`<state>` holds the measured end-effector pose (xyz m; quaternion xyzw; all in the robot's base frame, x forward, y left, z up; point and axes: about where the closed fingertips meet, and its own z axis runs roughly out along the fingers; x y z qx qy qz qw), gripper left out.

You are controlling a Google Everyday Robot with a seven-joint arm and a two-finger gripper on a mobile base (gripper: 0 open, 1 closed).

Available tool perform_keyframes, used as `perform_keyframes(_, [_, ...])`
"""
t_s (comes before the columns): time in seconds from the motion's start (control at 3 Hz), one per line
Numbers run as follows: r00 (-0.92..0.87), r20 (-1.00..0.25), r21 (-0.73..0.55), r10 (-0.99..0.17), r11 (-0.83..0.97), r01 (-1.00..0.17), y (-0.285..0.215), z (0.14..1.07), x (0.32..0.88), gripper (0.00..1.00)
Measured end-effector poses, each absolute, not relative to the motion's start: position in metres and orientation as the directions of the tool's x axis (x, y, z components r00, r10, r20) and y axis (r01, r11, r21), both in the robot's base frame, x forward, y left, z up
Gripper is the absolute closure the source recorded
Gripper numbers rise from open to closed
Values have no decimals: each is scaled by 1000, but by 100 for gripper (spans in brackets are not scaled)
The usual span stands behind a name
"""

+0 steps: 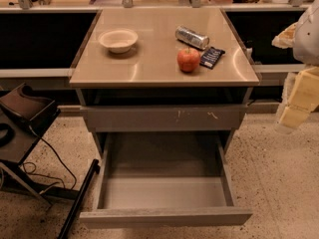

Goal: Place apple into middle drawer

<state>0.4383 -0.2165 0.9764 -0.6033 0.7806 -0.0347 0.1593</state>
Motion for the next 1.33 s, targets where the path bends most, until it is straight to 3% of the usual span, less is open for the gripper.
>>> perform_keyframes(1.0, [-191, -204, -220, -960, 235, -947, -193, 976, 492, 0])
perform_keyframes(1.33, [-167, -266, -234, -949, 231, -944, -195, 976, 497, 0])
